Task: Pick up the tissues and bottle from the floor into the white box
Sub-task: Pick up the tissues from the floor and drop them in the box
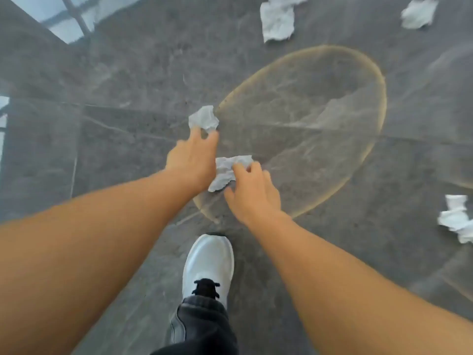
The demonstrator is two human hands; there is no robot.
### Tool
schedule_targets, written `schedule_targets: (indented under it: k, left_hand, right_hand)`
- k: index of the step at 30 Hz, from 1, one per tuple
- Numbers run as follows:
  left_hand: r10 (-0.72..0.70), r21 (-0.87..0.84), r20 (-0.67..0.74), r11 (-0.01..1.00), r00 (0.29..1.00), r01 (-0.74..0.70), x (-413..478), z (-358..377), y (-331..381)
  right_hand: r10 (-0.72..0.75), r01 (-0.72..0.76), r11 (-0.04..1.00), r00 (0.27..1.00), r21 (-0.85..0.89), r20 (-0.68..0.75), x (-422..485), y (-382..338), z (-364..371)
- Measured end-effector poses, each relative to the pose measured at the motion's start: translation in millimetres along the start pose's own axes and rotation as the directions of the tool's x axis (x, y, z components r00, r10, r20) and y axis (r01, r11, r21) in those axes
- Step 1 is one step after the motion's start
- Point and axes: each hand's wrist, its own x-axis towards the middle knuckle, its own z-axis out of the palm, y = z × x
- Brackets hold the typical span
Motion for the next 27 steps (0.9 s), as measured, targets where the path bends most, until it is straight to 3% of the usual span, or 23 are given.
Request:
schedule_targets:
  k: [4, 8, 12, 16, 23, 27]
  left_hand:
    - [0.126, 0.014, -0.125, 0.992, 0.984, -0.125, 52, 12, -20]
    - [0.179, 0.026, -0.022, 0.984, 0.984, -0.178, 72, 15, -19]
    - [0.251, -0.015, 0.128, 0.968, 0.959, -0.251, 50, 17, 23]
    - [0.368, -0.073, 0.183, 0.930, 0.912, -0.361, 8, 23, 104]
    - [0.585, -0.067, 0.264, 0.804, 0.767, -0.590, -90, 29, 287]
    - [0.668, -0.069, 0.298, 0.728, 0.682, -0.683, -167, 29, 392]
  right_hand:
    - [-0.072, 0.058, 0.979, 0.995, -0.196, -0.065, 43, -9, 40]
    - [-0.195, 0.179, 0.970, 0.977, -0.163, -0.089, 38, 6, 51]
    - [0.130, -0.106, 0.978, 0.983, 0.178, -0.128, -3, 61, 25]
    - [0.339, -0.282, 0.924, 0.917, 0.260, -0.211, -70, 137, -20]
    - [0.668, -0.447, 0.708, 0.674, 0.546, -0.315, -193, 250, -84]
    - [0.833, -0.480, 0.523, 0.464, 0.704, -0.302, -298, 316, -96]
